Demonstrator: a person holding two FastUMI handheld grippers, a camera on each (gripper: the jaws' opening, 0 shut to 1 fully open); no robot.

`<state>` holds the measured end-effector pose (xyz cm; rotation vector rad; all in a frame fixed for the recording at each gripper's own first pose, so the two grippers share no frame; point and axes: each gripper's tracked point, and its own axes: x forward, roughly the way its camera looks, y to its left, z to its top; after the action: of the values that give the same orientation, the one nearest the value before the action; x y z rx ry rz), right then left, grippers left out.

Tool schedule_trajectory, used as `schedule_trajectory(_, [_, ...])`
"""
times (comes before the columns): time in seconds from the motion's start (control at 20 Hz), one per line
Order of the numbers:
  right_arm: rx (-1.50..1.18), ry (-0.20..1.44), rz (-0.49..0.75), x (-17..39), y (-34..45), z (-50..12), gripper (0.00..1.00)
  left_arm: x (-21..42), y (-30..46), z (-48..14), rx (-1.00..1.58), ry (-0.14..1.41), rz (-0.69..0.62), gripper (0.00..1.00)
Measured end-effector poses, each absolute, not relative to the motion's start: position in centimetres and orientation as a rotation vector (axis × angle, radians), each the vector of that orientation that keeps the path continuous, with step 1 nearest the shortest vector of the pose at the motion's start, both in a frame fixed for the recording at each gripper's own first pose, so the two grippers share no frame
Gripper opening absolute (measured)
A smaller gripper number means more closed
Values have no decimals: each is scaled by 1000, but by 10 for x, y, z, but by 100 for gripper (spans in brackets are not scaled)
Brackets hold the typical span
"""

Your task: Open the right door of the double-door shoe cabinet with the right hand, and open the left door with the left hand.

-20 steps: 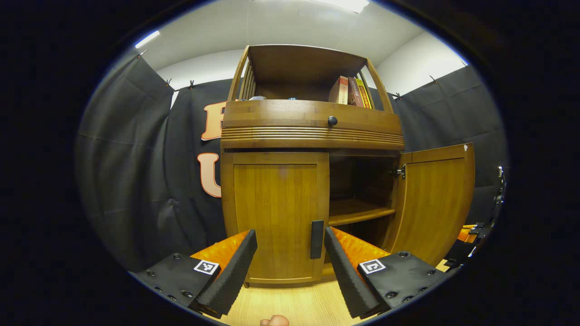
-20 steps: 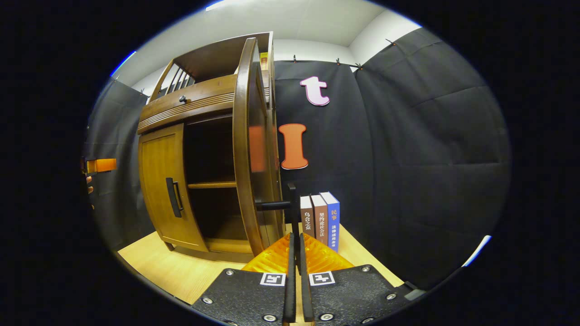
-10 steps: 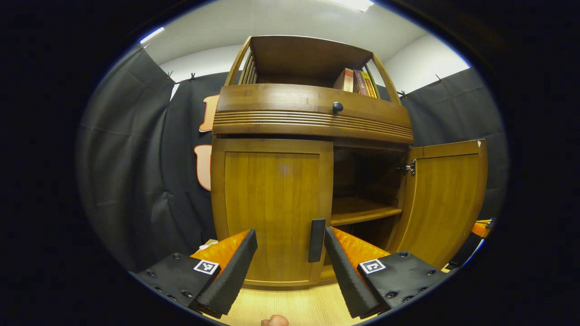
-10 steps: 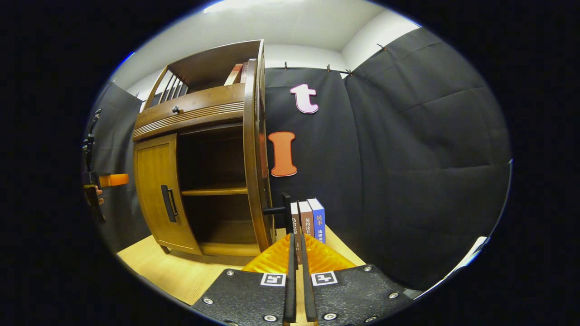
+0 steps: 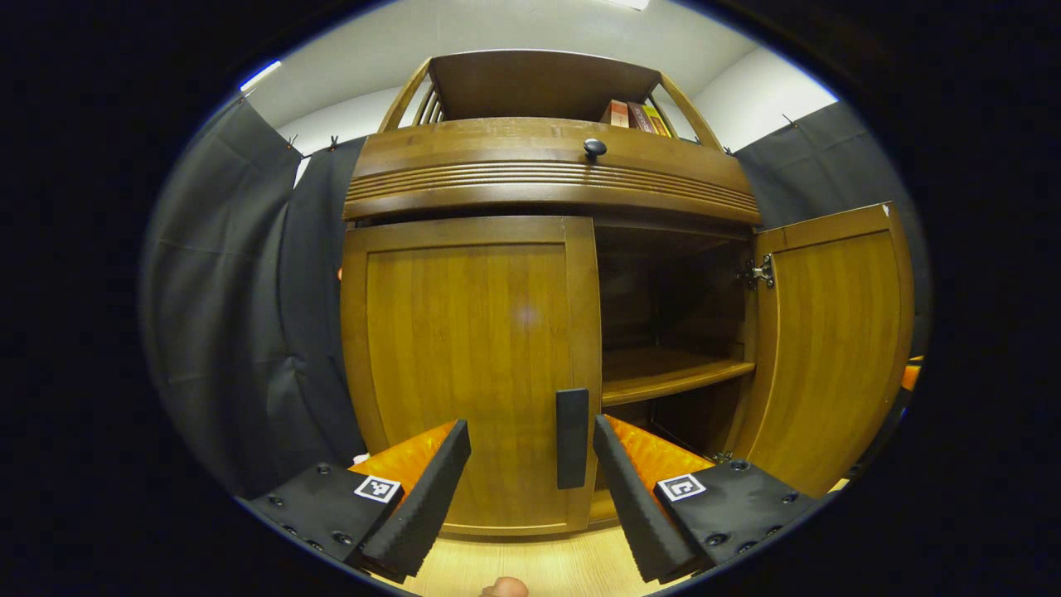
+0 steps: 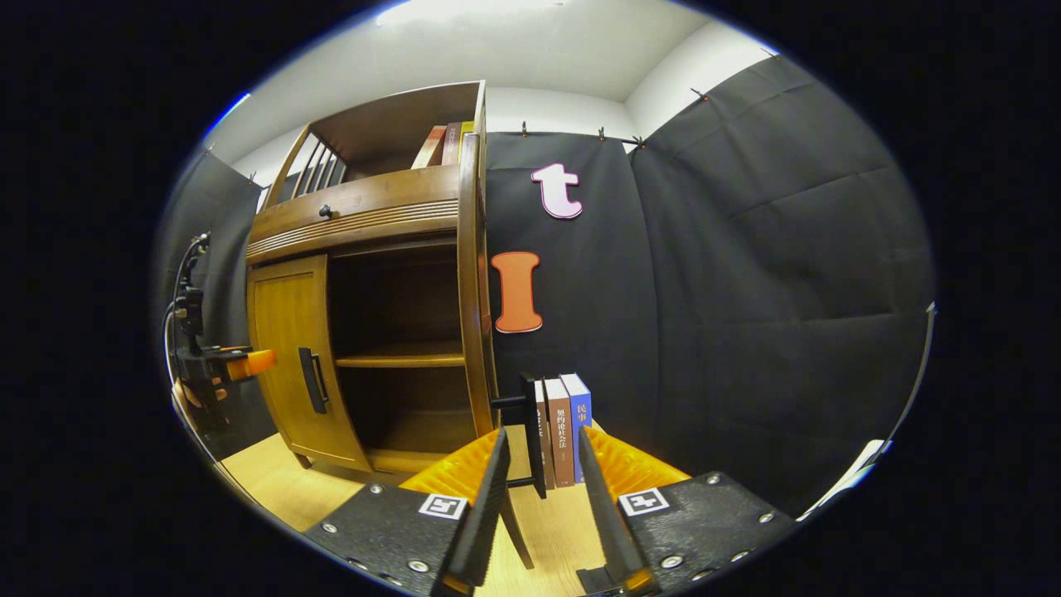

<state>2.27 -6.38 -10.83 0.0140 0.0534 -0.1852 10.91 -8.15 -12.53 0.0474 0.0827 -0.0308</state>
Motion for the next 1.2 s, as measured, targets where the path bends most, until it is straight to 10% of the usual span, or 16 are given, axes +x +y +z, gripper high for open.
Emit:
schedule_trajectory(0.2, [3, 44, -203, 22, -66, -105, 88, 127, -92, -141, 47, 89, -45, 96])
schedule_trajectory(0.25, [-2, 34, -208, 21, -67, -103, 67, 133, -94, -146, 38, 94, -50, 96])
schedule_trajectory(0.3, [-5, 22, -211, 21, -67, -100, 93, 139, -97, -148, 25, 95, -56, 96])
schedule_trajectory(0.65, [-27, -9, -199, 19, -60, -91, 87, 170, -103, -179, -6, 147, -61, 96])
schedule_trajectory(0.7, [-29, -12, -194, 20, -58, -90, 98, 175, -103, -182, -9, 154, -57, 96])
schedule_trajectory(0.75, [-31, -15, -190, 21, -57, -90, 87, 179, -104, -183, -9, 155, -56, 91])
schedule_trajectory(1.2, [-28, -14, -156, 26, -45, -92, 98, 194, -114, -197, -8, 183, -67, 54])
